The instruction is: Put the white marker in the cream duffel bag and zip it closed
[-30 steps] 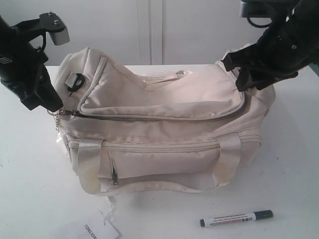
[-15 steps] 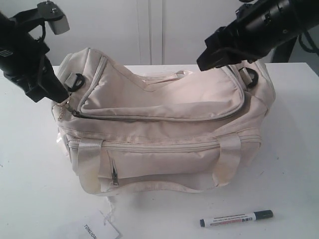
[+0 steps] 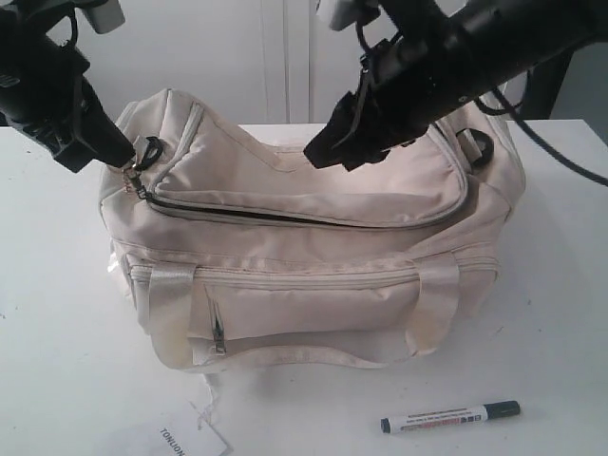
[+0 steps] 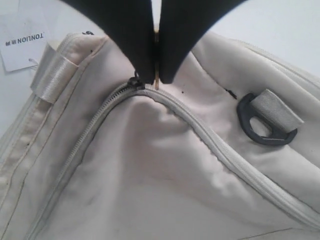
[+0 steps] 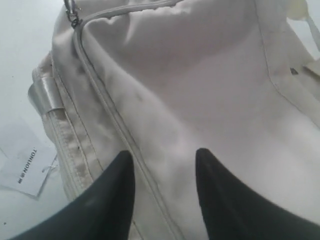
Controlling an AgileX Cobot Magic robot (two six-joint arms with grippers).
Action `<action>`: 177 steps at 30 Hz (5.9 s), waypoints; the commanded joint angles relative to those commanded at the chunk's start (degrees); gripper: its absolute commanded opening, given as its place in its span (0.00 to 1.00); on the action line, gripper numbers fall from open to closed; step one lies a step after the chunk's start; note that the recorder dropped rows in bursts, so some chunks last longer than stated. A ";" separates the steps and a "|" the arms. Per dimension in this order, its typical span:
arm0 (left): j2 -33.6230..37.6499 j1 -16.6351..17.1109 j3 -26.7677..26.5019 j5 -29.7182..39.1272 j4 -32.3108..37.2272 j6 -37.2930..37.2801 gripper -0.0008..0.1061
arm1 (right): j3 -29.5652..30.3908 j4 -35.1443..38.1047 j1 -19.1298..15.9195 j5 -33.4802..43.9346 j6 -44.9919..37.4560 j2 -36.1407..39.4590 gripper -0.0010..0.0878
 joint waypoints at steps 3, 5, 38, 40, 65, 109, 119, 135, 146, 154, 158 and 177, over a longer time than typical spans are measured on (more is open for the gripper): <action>-0.22 0.00 0.00 -0.76 -0.86 0.00 0.01 | 0.21 0.08 1.71 -1.52 -4.10 0.90 0.46; -0.45 0.00 0.00 -1.16 -0.98 0.00 0.01 | 0.21 0.08 2.52 -2.05 -5.60 1.71 0.47; -0.52 0.00 0.00 -0.94 -1.34 -0.22 0.01 | 0.97 1.50 11.98 -13.74 -11.29 10.14 0.53; -0.52 0.00 0.00 -0.94 -1.34 -0.22 0.01 | 0.97 1.64 11.98 -14.30 -11.17 10.14 0.53; -0.52 0.00 0.00 -0.36 -2.29 -0.22 0.01 | 0.97 7.40 13.48 -18.49 -11.38 11.29 0.53; 4.43 0.00 0.00 -12.26 4.25 0.07 0.01 | 0.97 7.29 13.48 -14.00 -10.99 7.01 0.01; 4.43 0.00 0.00 -15.47 4.25 -0.05 0.01 | 0.97 7.29 13.48 -14.00 -10.99 7.01 0.01; 4.43 0.00 0.00 -22.65 4.03 -0.05 0.01 | 0.97 7.29 13.48 -14.00 -10.99 7.01 0.01; 4.57 0.00 0.00 -21.87 -3.89 -0.05 0.01 | 0.97 7.29 13.48 -12.66 -10.99 7.01 0.01; 6.97 0.00 -0.09 -19.20 -8.00 0.06 0.01 | 0.97 7.29 13.48 -12.66 -10.99 7.01 0.01; 7.26 0.00 -0.09 -19.45 -7.74 0.06 0.01 | 0.97 7.29 13.48 -12.66 -10.99 7.01 0.01; 7.06 0.00 -0.09 -12.26 -2.80 -0.16 0.43 | 0.97 7.19 13.48 -13.04 -10.99 7.01 0.27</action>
